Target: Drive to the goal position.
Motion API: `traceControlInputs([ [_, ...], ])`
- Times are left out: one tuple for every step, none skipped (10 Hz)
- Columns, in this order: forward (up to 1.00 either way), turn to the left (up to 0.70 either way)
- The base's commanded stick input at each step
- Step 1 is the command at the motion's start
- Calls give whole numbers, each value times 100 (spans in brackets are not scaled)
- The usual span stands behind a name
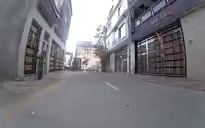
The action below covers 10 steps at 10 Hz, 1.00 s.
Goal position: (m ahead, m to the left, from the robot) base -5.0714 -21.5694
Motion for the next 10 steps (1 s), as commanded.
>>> traceControlInputs([
  [0, -100],
  [0, -100],
  [0, -100],
  [0, -100],
  [0, -100],
  [0, -100],
  [0, -100],
  [0, -100],
  [0, -100],
  [0, -100],
])
